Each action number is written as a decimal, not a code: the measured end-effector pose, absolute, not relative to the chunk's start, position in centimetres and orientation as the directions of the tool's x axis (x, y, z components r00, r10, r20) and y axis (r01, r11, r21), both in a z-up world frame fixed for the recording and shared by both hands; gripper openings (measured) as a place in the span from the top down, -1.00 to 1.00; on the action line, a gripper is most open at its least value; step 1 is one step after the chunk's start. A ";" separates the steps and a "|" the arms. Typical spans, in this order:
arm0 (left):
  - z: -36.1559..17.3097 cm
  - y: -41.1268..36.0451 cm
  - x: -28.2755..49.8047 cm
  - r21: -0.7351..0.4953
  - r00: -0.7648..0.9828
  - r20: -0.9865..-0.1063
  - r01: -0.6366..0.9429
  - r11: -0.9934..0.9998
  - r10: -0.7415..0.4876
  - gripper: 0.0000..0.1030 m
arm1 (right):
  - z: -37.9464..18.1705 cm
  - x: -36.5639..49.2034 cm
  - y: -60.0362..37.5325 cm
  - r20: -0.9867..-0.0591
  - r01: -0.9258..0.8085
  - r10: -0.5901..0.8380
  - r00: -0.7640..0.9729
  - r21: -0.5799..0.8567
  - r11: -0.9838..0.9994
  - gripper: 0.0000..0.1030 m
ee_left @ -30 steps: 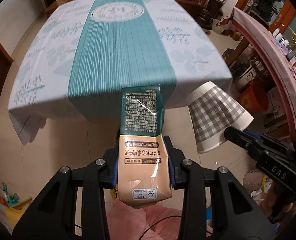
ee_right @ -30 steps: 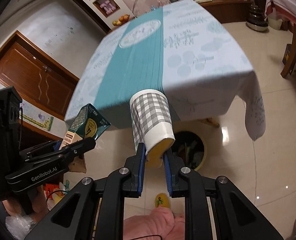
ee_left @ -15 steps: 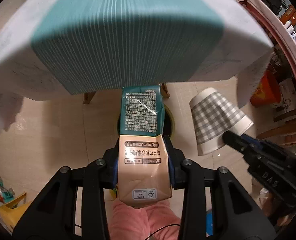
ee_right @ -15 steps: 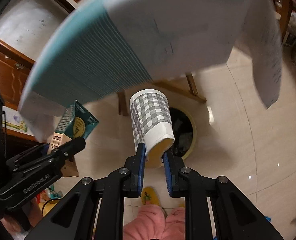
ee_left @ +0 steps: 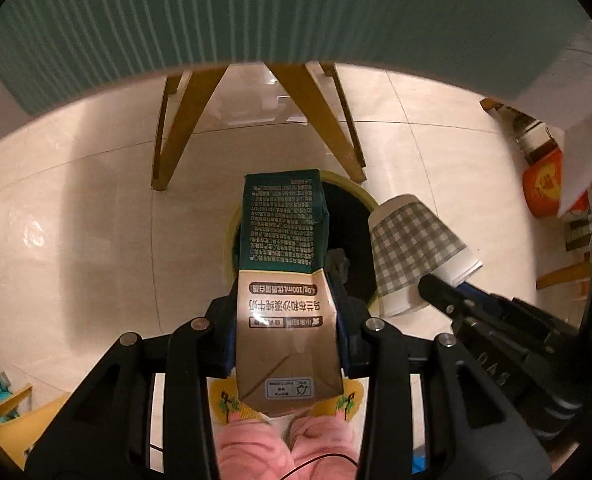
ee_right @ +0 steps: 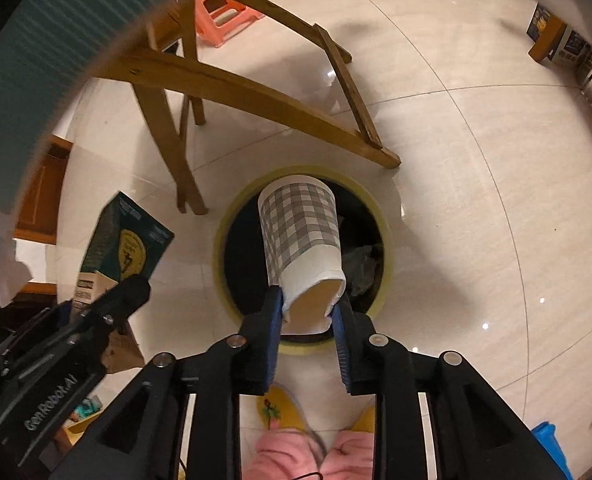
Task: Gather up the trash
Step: 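Carry the carton and checkered cup down to the bin and open both tools, then raise both empty tools back over the cleared table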
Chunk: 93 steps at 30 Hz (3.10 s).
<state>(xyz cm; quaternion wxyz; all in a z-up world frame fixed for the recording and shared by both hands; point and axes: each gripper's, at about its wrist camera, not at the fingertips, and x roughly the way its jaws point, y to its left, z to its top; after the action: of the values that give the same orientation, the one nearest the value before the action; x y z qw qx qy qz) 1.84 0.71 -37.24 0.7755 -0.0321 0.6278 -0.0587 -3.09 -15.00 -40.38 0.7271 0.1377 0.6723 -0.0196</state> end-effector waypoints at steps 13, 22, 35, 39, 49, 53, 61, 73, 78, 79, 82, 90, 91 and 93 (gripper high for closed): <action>-42.7 1.4 2.3 -0.099 0.212 -0.972 0.036 0.994 -0.104 -0.33 | -45.1 -3.8 -15.5 -0.989 0.240 0.126 0.071 0.140 0.961 0.16; -43.5 2.0 1.7 -0.073 0.222 -0.972 0.025 0.997 -0.077 -0.36 | -45.2 -5.1 -16.2 -0.989 0.232 0.113 0.100 0.134 0.964 0.16; -42.4 2.4 1.1 -0.071 0.248 -0.966 0.022 0.997 -0.075 -0.37 | -44.2 -4.2 -15.8 -0.985 0.232 0.115 0.126 0.142 0.962 -0.42; -42.1 2.7 1.0 -0.071 0.258 -0.963 0.014 0.997 -0.073 -0.43 | -43.6 -4.1 -15.5 -0.983 0.214 0.104 0.151 0.135 0.967 -0.43; -40.5 3.4 0.5 -0.076 0.279 -0.958 0.000 0.997 -0.073 -0.43 | -41.5 -4.9 -15.5 -0.983 0.223 0.082 0.163 0.118 0.968 -0.43; -38.7 3.6 0.2 -0.080 0.288 -0.955 0.001 0.997 -0.077 -0.44 | -39.6 -5.2 -15.6 -0.983 0.225 0.078 0.166 0.114 0.968 -0.43; -32.9 4.2 -0.3 -0.080 0.304 -0.950 0.003 0.997 -0.077 -0.44 | -32.6 -5.0 -15.2 -0.976 0.204 0.080 0.204 0.123 0.971 -0.43; -19.8 4.5 -0.5 -0.114 0.367 -0.924 -0.003 0.993 -0.106 -0.43 | -17.4 -3.4 -14.1 -0.954 0.137 0.082 0.289 0.126 0.983 -0.43; -13.9 4.2 -0.8 -0.128 0.399 -0.909 0.008 0.992 -0.121 -0.43 | -11.4 -3.0 -14.1 -0.948 0.106 0.082 0.308 0.119 0.987 -0.43; -12.7 4.2 -0.9 -0.130 0.406 -0.906 0.010 0.991 -0.123 -0.43 | -10.1 -3.0 -14.1 -0.947 0.099 0.083 0.312 0.119 0.988 -0.43; -8.9 4.3 -1.0 -0.116 0.422 -0.900 0.003 0.993 -0.106 -0.43 | -6.5 -3.0 -14.0 -0.938 0.079 0.100 0.332 0.133 0.988 -0.43; -0.8 5.3 -1.9 -0.070 0.482 -0.875 -0.028 0.997 -0.048 -0.43 | 3.3 -3.0 -13.4 -0.900 0.012 0.136 0.415 0.155 0.988 -0.43; 0.4 5.4 -2.0 -0.066 0.492 -0.870 -0.032 0.997 -0.042 -0.44 | 4.3 -3.1 -13.4 -0.895 0.003 0.140 0.424 0.156 0.988 -0.43; 2.4 5.5 -2.3 -0.065 0.512 -0.858 -0.040 0.997 -0.035 -0.44 | 6.2 -3.5 -13.0 -0.884 -0.016 0.143 0.445 0.152 0.988 -0.43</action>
<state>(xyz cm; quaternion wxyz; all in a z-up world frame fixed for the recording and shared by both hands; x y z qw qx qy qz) -2.26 5.54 2.39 0.8685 -0.0380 0.4942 0.0012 -3.50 -13.01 6.18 0.8479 0.0606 0.5245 0.0469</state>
